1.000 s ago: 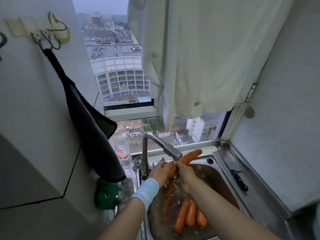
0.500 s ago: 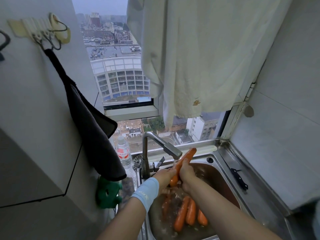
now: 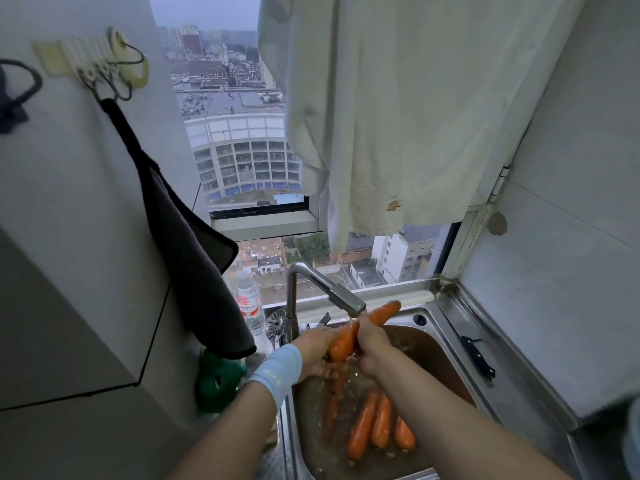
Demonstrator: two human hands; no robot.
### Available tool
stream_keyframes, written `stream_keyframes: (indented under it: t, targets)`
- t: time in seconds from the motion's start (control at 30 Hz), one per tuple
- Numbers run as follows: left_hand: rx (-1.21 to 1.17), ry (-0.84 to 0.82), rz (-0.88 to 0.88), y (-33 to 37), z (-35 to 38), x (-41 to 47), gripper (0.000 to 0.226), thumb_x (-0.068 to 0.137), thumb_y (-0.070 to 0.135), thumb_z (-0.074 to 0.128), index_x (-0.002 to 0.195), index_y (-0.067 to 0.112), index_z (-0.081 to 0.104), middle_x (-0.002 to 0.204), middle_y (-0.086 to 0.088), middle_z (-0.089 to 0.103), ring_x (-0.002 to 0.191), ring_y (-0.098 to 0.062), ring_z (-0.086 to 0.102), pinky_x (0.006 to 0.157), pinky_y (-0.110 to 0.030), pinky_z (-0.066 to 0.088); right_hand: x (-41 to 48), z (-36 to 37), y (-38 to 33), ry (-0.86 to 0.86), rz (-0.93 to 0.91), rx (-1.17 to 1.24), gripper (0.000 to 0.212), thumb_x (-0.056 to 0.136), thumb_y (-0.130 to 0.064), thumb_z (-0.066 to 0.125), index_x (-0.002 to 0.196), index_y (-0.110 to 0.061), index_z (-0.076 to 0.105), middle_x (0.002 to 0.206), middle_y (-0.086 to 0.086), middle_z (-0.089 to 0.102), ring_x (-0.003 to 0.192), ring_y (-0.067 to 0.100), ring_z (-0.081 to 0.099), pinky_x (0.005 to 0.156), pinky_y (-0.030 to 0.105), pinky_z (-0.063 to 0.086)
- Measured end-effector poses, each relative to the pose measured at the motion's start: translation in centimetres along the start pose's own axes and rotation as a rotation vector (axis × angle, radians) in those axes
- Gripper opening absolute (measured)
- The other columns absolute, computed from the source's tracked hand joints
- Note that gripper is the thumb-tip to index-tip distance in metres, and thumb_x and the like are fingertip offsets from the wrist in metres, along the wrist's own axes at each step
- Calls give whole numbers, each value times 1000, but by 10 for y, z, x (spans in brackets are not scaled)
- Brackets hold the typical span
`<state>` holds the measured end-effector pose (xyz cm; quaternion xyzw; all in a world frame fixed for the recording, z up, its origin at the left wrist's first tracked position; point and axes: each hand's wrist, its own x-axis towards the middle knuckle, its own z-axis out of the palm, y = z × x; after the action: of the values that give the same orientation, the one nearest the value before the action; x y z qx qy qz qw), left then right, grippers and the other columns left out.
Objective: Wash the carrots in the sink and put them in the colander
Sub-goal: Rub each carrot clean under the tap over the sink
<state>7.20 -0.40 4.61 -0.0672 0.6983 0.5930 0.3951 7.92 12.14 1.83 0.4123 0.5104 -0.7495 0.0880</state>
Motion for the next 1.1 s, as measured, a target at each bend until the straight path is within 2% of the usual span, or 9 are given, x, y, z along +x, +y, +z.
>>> stream_keyframes:
  t: [0.1,0.27,0.4,0.5,0.6,0.8,0.87,0.93,1.1]
  targets:
    - [104,80,57,2,5,6,25,101,32,57,115,13,62,92,-13,66,73,-25,64,63,-31,52,3,3,4,7,39,36,64,100,-59,50,142,-11,49,126,20,64,112,39,63,101,58,52]
    - [117,205,-73,6,8,8,34,101,40,42,101,9,55,85,-21,59,66,-27,55,52,-27,37,-8,4,11,-38,-37,64,55,87,-30,80,130,-16,49,117,17,68,105,39,67,94,57,57]
    - [123,147,-56,5,13,8,40,102,47,39,90,12,52,67,-14,50,53,-21,46,50,-25,34,-11,3,3,-34,-48,19,45,97,-37,67,133,-12,55,118,19,68,109,39,65,97,57,55]
    - [100,39,38,0,20,11,40,93,48,57,115,14,57,87,-17,64,61,-25,57,54,-26,45,1,-4,-2,50,6,-10,64,98,-61,50,139,-12,52,121,20,67,108,41,66,98,56,54]
    - [272,95,118,-1,27,13,42,98,44,49,132,18,53,95,-14,67,65,-23,60,58,-26,47,-5,-11,-2,64,37,28,59,103,-60,40,129,-8,52,106,20,67,97,39,66,97,58,54]
    - [299,218,32,1,29,25,52,103,50,28,131,14,54,136,-26,57,116,-45,61,92,-50,55,-17,-22,8,-82,-3,75,36,94,-34,72,113,-8,57,107,18,70,106,40,68,104,58,51]
    - [78,189,-74,1,25,22,58,99,59,36,132,14,51,109,-22,68,89,-35,72,75,-39,60,-18,-24,6,-103,-10,69,40,90,-32,77,116,-7,59,106,19,72,106,40,69,104,54,50]
    - [0,104,-105,-4,17,23,60,96,64,44,135,18,48,73,-13,62,48,-21,56,48,-21,46,-17,-25,1,-136,-12,47,47,89,-38,77,118,-7,58,108,20,71,105,39,68,101,52,52]
    - [-27,-7,83,-5,21,8,28,101,42,52,126,28,50,89,-12,63,56,-18,57,54,-26,44,-10,-17,-1,1,-55,-14,62,98,-64,49,125,-9,54,99,16,69,101,40,69,99,58,54]
